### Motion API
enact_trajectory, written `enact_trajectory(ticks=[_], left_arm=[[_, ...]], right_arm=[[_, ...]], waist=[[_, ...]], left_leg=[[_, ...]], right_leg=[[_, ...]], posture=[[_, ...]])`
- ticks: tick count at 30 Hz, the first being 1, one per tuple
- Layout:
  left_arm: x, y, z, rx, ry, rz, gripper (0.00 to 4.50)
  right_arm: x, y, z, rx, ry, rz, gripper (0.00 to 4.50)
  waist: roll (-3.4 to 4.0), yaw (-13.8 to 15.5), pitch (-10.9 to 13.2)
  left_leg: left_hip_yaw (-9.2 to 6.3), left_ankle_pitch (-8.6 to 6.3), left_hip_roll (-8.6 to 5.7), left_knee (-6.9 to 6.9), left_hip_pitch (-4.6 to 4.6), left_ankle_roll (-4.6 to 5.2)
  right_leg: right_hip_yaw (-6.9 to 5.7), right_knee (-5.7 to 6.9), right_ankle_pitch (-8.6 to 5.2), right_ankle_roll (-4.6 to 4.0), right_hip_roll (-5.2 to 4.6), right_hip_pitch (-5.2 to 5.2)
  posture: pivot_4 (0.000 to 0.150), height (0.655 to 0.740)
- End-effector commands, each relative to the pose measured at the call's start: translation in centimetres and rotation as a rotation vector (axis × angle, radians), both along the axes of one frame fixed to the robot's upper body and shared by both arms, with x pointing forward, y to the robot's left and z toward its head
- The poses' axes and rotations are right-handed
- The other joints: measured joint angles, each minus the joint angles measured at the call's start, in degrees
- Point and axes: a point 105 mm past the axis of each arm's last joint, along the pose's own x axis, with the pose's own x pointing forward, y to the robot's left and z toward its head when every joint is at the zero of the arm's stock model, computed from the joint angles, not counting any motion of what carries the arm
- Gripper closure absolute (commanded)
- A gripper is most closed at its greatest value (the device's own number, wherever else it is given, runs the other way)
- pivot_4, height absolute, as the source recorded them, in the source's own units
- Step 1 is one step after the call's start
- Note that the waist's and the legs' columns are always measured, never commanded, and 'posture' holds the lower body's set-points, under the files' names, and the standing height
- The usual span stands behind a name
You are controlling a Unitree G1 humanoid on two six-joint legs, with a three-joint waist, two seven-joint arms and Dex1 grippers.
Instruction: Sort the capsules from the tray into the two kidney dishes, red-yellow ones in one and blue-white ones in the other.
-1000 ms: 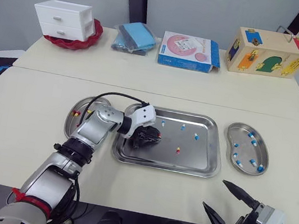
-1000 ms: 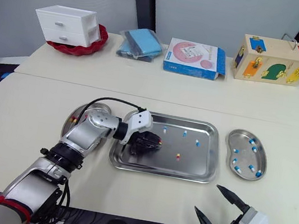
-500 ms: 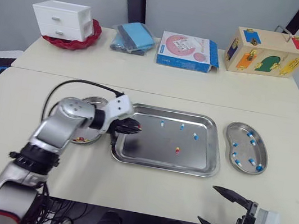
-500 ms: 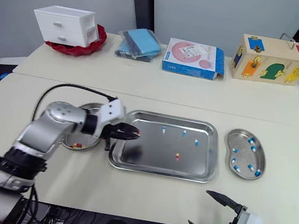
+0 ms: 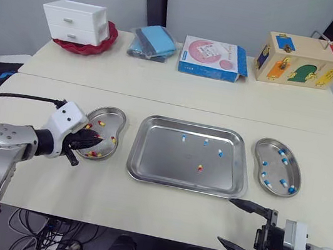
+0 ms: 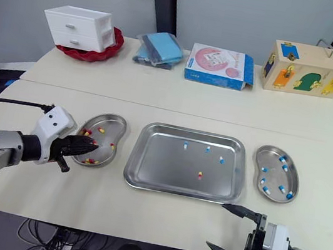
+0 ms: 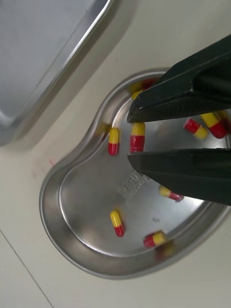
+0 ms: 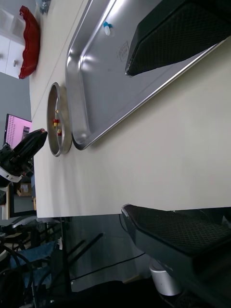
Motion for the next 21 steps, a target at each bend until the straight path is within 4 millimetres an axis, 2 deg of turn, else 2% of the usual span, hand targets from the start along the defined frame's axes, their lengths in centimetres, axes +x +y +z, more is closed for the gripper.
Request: enact_trajectory(ticks=[1, 21], left_arm=[[0.2, 0.8, 1.1, 0.023, -0.059, 0.028, 3.78], [1.4, 0.2, 0.7, 0.021, -0.058, 0.003, 3.78]], right_arm=[[0.2, 0.0, 0.7, 0.022, -0.021, 0.015, 0.0], [0.4, 0.0, 0.9, 0.029, -0.026, -0.029, 0.0]], waist=[[0.0, -0.05, 0.0], [0.0, -0.14, 0.0]], left_leg=[[0.01, 0.0, 0.0, 0.0, 0.0, 0.0], [0.01, 0.0, 0.01, 0.0, 0.0, 0.0]], right_leg=[[0.01, 0.0, 0.0, 0.0, 0.0, 0.0], [0.0, 0.01, 0.0, 0.0, 0.01, -0.02]], posture=[[0.15, 0.74], [0.15, 0.74]])
